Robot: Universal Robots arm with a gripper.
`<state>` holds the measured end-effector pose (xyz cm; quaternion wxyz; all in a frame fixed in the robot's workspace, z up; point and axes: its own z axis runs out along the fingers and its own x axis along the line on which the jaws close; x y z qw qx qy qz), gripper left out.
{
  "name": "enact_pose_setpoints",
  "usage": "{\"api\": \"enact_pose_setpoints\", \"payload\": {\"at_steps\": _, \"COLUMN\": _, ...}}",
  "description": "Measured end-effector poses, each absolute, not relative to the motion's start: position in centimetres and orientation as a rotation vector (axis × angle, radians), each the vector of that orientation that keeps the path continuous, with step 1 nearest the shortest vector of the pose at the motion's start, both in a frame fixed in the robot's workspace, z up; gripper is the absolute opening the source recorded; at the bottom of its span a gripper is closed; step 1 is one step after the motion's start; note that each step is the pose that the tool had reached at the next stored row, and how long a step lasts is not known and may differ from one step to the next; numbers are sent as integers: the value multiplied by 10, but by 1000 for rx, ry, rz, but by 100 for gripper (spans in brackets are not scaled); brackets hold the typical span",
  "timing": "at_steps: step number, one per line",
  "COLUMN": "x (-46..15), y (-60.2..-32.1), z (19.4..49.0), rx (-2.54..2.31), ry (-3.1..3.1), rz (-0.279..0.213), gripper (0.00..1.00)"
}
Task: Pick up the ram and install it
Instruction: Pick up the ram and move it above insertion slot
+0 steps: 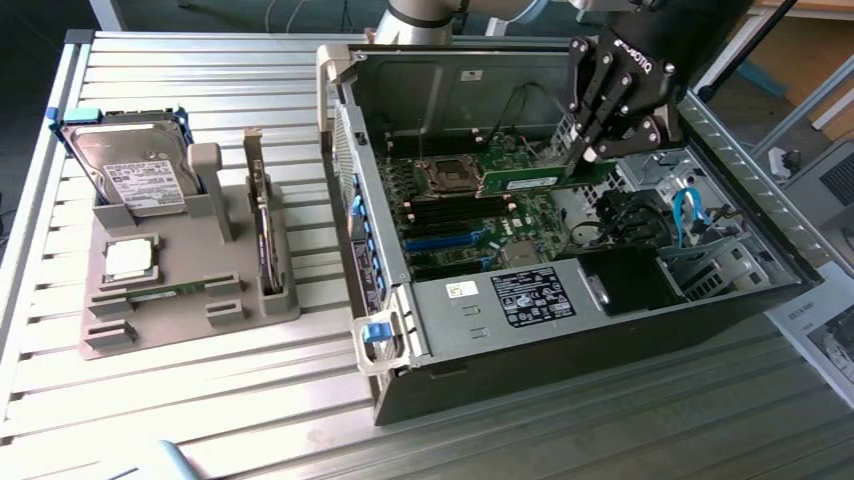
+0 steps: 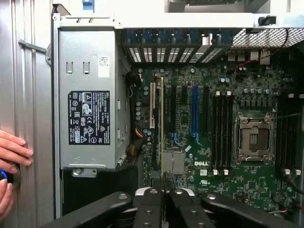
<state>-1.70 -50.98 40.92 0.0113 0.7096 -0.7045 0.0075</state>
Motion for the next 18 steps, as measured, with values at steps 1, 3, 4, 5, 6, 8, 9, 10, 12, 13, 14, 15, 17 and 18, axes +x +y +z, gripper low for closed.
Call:
{"api": "enact_pose_setpoints", "payload": {"at_steps": 1, "x": -17, "y": -510, "z": 409, "rx": 2213, "ry": -2197, "rz": 23, "gripper": 12}}
{"api": "enact_pose_setpoints", "payload": {"at_steps": 3, "x": -17, "y": -510, "z": 409, "rx": 2213, "ry": -2197, "rz": 23, "gripper": 12}}
{"api": "enact_pose_setpoints", "payload": {"at_steps": 4, "x": -17, "y": -510, "z": 409, "rx": 2213, "ry": -2197, "rz": 23, "gripper": 12}}
{"api": "enact_pose_setpoints", "payload": {"at_steps": 5, "x": -17, "y": -510, "z": 409, "rx": 2213, "ry": -2197, "rz": 23, "gripper": 12}}
{"api": "enact_pose_setpoints", "payload": {"at_steps": 6, "x": -17, "y": -510, "z": 409, "rx": 2213, "ry": -2197, "rz": 23, "gripper": 12}}
{"api": "enact_pose_setpoints", "payload": {"at_steps": 8, "x": -17, "y": -510, "z": 409, "rx": 2215, "ry": -2199, "rz": 20, "gripper": 12}}
{"api": "enact_pose_setpoints", "payload": {"at_steps": 9, "x": -17, "y": -509, "z": 409, "rx": 2215, "ry": -2199, "rz": 19, "gripper": 12}}
{"api": "enact_pose_setpoints", "payload": {"at_steps": 10, "x": -17, "y": -509, "z": 409, "rx": 2216, "ry": -2200, "rz": 18, "gripper": 12}}
{"api": "enact_pose_setpoints", "payload": {"at_steps": 12, "x": -17, "y": -508, "z": 408, "rx": 2217, "ry": -2201, "rz": 15, "gripper": 12}}
{"api": "enact_pose_setpoints", "payload": {"at_steps": 13, "x": -17, "y": -507, "z": 408, "rx": 2218, "ry": -2202, "rz": 13, "gripper": 12}}
{"api": "enact_pose_setpoints", "payload": {"at_steps": 14, "x": -16, "y": -507, "z": 408, "rx": 2219, "ry": -2203, "rz": 12, "gripper": 12}}
{"api": "enact_pose_setpoints", "payload": {"at_steps": 15, "x": -16, "y": -506, "z": 408, "rx": 2219, "ry": -2203, "rz": 11, "gripper": 12}}
{"api": "enact_pose_setpoints", "payload": {"at_steps": 17, "x": -16, "y": -503, "z": 408, "rx": 2221, "ry": -2204, "rz": 8, "gripper": 12}}
{"api": "enact_pose_setpoints", "payload": {"at_steps": 18, "x": -16, "y": -502, "z": 407, "rx": 2221, "ry": -2205, "rz": 7, "gripper": 12}}
